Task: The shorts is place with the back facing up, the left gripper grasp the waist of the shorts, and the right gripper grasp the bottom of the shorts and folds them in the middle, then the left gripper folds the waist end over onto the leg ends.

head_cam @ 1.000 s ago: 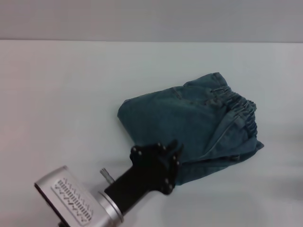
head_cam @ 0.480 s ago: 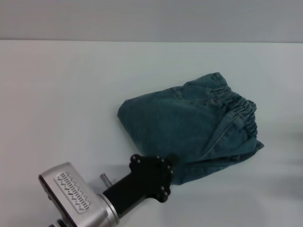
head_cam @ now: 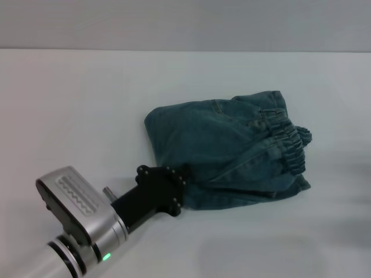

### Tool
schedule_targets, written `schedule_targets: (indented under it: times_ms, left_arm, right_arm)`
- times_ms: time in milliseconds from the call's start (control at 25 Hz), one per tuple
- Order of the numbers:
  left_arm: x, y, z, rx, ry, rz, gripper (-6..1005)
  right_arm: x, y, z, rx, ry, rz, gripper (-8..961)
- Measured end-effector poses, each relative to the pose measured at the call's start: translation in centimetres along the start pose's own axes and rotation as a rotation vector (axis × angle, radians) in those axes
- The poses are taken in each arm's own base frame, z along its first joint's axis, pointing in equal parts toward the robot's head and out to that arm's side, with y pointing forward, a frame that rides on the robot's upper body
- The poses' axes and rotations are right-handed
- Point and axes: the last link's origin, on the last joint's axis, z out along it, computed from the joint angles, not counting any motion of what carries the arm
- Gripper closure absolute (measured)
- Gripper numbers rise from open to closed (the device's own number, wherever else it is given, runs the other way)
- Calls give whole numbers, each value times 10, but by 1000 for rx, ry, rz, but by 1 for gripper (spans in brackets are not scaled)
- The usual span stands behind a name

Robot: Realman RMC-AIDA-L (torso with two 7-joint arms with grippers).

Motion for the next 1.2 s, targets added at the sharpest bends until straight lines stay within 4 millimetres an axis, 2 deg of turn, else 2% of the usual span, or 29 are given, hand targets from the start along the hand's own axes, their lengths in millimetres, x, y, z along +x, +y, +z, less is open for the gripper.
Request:
schedule_targets:
  times_ms: [280, 800, 1040, 1120, 1200]
  left_arm:
    - [2, -22, 5, 32, -9, -3, 949]
    - [11, -42, 13, 69, 10, 20, 917]
    - [18, -21, -7, 67, 134, 33, 903]
    - [18, -21, -7, 67, 134, 33, 898]
    - [21, -6, -26, 131, 209, 30, 893]
  right_arm:
    - [-1, 1, -3, 0, -6, 10, 829]
    - [0, 5, -4, -18, -4, 10, 827]
    - [2, 9, -7, -43, 6, 1, 826]
    - [4, 12, -8, -60, 13, -3, 826]
    - [5, 15, -10, -76, 16, -6, 825]
